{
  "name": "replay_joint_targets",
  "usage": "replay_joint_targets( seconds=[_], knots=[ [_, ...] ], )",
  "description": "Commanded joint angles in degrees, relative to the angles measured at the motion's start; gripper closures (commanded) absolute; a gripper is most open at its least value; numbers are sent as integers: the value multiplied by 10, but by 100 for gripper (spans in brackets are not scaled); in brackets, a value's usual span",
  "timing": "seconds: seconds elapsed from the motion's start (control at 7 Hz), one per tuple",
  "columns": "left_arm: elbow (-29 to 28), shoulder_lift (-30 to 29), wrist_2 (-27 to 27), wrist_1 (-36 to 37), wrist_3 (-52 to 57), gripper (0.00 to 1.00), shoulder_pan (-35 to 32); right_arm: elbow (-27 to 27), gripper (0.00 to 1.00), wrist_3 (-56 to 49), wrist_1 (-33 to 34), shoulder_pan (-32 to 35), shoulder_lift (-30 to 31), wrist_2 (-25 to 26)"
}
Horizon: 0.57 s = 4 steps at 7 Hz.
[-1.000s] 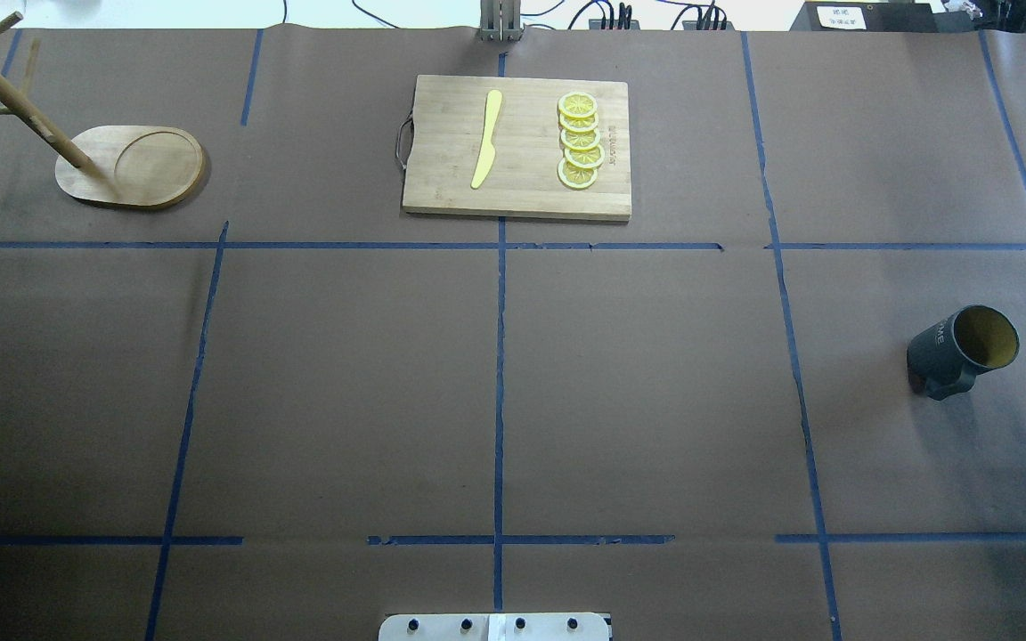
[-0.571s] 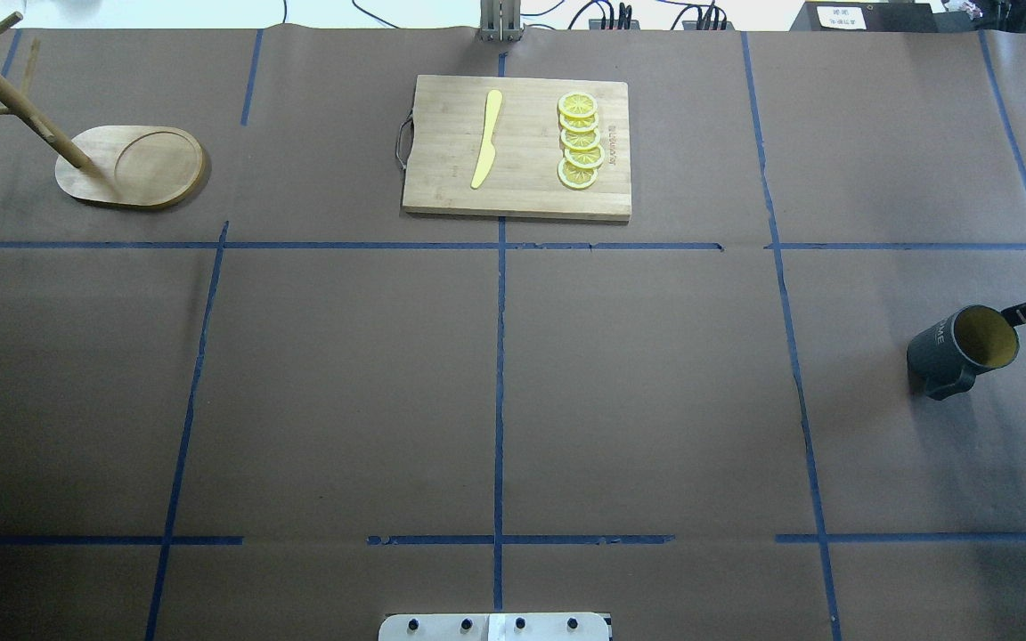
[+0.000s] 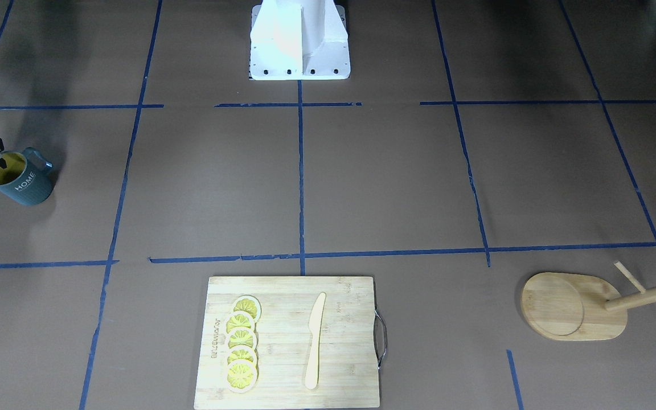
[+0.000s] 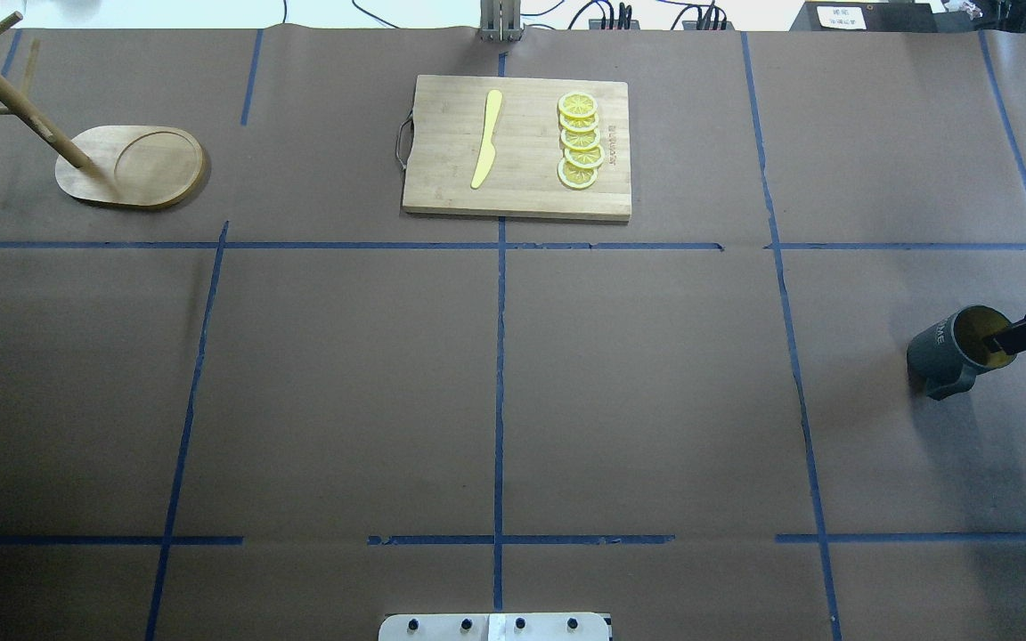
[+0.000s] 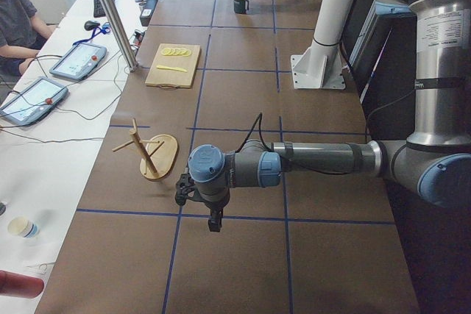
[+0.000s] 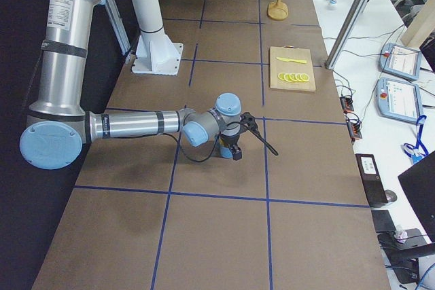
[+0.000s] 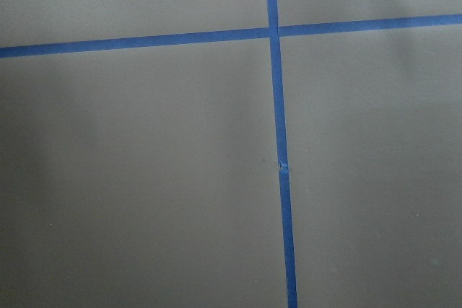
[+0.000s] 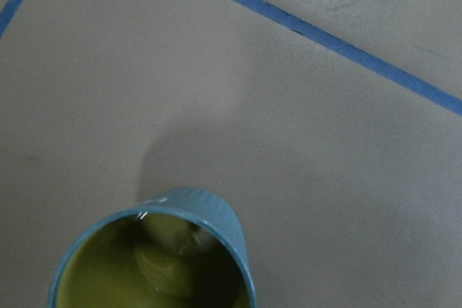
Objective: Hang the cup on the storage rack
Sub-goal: 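Lower the right gripper onto the teal mug and grasp its rim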
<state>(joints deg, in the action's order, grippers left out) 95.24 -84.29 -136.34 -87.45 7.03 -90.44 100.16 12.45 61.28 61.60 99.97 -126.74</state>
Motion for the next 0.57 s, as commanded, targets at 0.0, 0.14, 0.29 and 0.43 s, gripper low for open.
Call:
replay_joint_targets(
  seconds=[0.0, 0.14, 0.29, 0.43],
  knots=[
    [0, 0, -1, 0, 0, 0, 0, -29, 1, 0, -2, -21, -3, 0],
    [0, 0, -1, 0, 0, 0, 0, -30, 1, 0, -2, -25, -3, 0],
    [0, 0, -1, 0, 0, 0, 0, -30, 43, 0, -2, -29, -3, 6],
    [-1, 0, -1, 1, 0, 0, 0, -30, 86, 1, -1, -31, -7, 7]
  ],
)
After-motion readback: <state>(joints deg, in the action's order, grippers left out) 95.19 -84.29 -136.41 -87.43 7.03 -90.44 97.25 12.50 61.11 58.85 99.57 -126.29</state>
